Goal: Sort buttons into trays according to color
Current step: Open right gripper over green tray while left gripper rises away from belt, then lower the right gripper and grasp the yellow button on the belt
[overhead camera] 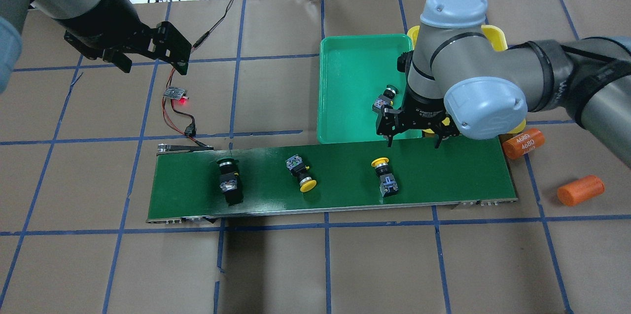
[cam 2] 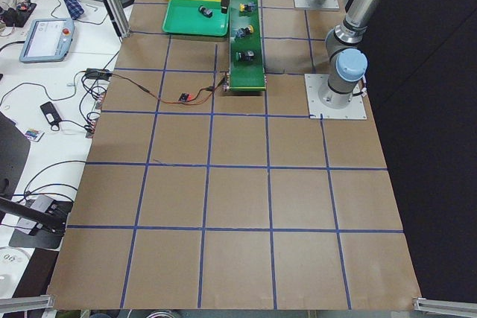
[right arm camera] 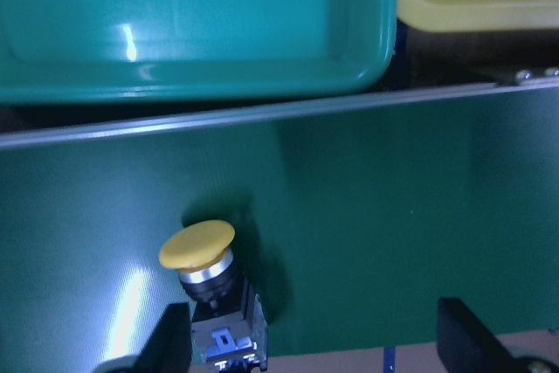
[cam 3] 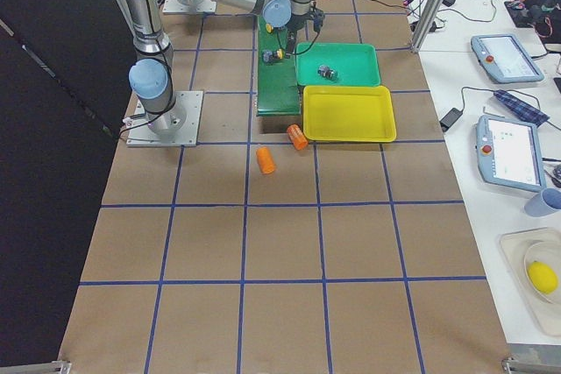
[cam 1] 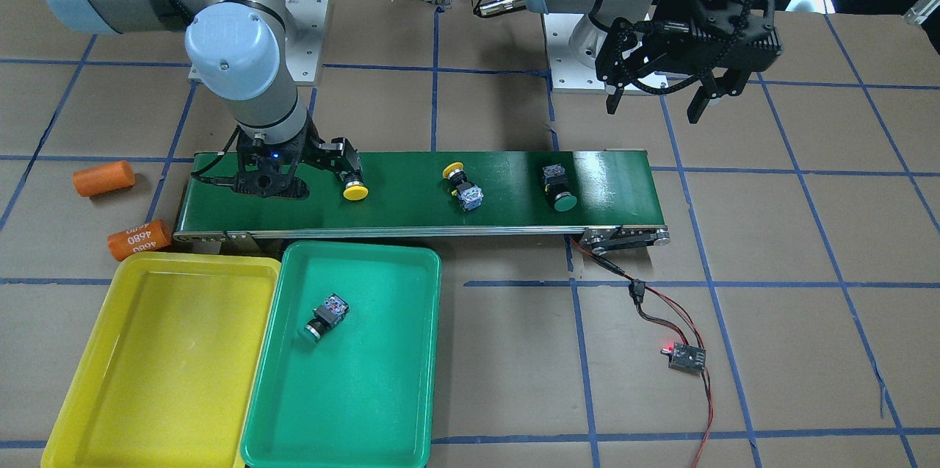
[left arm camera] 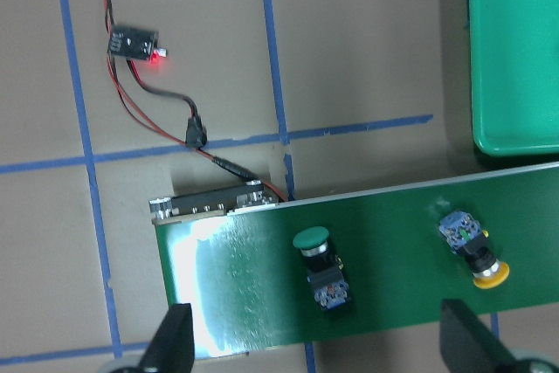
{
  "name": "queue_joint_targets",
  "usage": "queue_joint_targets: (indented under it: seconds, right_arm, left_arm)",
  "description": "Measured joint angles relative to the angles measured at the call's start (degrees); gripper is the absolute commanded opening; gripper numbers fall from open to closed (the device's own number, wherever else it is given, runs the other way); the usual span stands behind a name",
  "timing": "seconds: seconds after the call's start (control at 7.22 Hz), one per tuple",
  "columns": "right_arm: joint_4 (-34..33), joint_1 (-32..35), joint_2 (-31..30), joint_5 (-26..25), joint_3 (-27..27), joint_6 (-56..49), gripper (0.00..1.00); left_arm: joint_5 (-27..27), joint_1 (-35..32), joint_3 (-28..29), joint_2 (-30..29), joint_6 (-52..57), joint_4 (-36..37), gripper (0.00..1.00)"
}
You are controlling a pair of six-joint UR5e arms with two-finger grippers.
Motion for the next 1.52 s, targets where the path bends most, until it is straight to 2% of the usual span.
queue_joint_targets:
  seconds: [0.42,0.55,0.69,0.83,1.25,1.52]
  right_arm:
    - [-0.1,0.6,0.2,2.3,3.7,-0.3,1.0]
    - [-0.2,0.7,0.5,2.2,4.9,-0.5,0.92]
    - [-0.5,0.7,0.9,1.7,5.9,-0.9,0.36]
    - [-1.2,0.6,1.6,1.0,6.4,-1.6,0.0]
    - [-2.0,0.2,1.7,-1.4,6.0,-2.1,0.0]
    - [-1.9,-0.2,1.6,-4.4,4.4,-2.0,0.0]
  left_arm:
    - [-0.2,1.1,5.5,-2.2,-8.9,-8.6,1.0]
    - [-0.1,1.5,7.1,-2.8,-9.0,-11.2,1.0]
    - [-0.1,1.7,7.4,-2.5,-8.2,-12.3,1.0]
    - [-0.1,1.8,7.0,-2.0,-7.2,-12.6,1.0]
    - [-0.1,1.9,4.3,-1.1,-6.5,-12.2,1.0]
    - [0.0,1.9,2.7,-1.0,-6.6,-8.1,1.0]
